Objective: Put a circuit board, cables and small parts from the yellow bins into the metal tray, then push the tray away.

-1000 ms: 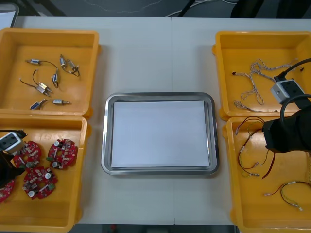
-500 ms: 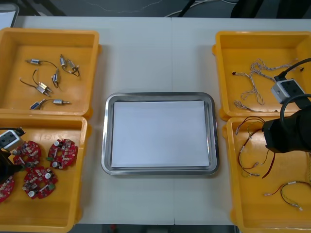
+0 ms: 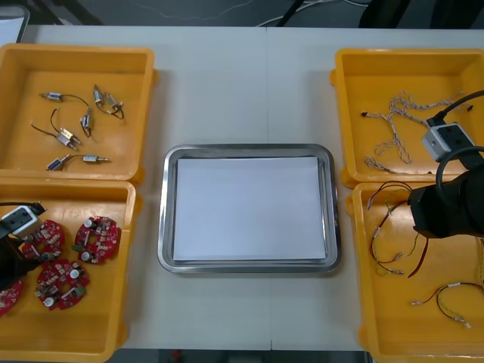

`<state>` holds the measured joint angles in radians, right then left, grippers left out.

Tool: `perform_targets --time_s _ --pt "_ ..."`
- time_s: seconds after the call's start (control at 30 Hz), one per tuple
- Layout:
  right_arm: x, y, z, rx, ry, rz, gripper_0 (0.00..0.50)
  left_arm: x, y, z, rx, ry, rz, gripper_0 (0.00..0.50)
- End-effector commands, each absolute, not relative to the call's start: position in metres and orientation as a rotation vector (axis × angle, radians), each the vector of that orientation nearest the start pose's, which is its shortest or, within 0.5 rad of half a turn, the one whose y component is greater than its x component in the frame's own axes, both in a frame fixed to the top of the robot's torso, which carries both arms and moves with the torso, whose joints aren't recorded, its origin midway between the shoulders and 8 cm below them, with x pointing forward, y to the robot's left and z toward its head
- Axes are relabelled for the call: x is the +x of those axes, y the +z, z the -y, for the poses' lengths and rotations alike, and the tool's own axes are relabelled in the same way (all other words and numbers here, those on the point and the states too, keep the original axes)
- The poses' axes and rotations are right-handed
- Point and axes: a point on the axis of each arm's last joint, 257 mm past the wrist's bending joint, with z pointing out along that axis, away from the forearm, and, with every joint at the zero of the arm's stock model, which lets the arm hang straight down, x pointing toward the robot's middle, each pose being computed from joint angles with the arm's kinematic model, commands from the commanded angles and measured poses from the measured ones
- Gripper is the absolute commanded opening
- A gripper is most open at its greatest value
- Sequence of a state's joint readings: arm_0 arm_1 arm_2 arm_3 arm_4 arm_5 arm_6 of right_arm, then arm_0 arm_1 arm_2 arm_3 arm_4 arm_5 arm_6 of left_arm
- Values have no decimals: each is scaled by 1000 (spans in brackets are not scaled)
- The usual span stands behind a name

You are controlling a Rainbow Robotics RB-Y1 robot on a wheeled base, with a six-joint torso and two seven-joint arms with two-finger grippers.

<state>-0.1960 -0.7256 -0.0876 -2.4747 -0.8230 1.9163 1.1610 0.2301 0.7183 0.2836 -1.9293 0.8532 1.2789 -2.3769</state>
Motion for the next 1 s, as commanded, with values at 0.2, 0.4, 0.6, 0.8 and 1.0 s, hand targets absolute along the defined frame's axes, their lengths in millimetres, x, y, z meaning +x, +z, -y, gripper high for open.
perform_targets --time_s 0.2,0.4,0.6,0.8,1.0 --pt "359 -143 261 -403 -39 -2526 0 361 -308 -420 1003 210 -2412 417" --pt "359 -143 261 -403 -39 -2526 0 361 -310 -419 1001 213 -2414 398" --pt "359 -143 261 -403 -39 -2526 0 361 -313 -419 997 221 -2417 382" --pt "359 -143 261 -403 -39 -2526 0 359 -314 -420 993 218 -2421 0" --pt "359 -143 261 -403 -39 -2526 0 359 -313 -418 985 203 -2417 0"
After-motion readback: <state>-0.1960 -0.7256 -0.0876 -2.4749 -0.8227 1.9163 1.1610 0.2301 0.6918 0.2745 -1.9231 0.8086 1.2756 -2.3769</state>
